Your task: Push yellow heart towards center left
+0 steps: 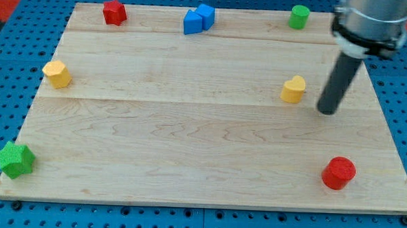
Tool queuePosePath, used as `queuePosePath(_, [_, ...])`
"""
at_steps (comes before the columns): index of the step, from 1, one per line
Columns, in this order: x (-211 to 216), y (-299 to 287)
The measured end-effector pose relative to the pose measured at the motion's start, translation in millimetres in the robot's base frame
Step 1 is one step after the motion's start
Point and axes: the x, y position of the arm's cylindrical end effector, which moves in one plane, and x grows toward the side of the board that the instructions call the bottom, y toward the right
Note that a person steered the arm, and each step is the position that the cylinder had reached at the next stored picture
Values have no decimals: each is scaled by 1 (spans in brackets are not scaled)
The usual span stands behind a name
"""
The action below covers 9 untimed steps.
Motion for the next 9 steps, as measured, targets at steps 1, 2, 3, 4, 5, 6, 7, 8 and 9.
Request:
queuePosePath(1, [-31,10])
queuePosePath(2, [-36,-46])
queuePosePath(3, [-33,-126])
queuePosePath(4, [-41,-157])
queuePosePath(5, [-64,-126])
queuePosePath(6, [-78,-147])
queuePosePath(7, [-56,-201])
queuePosePath(8, [-44,-233])
queuePosePath(9, [-41,-184])
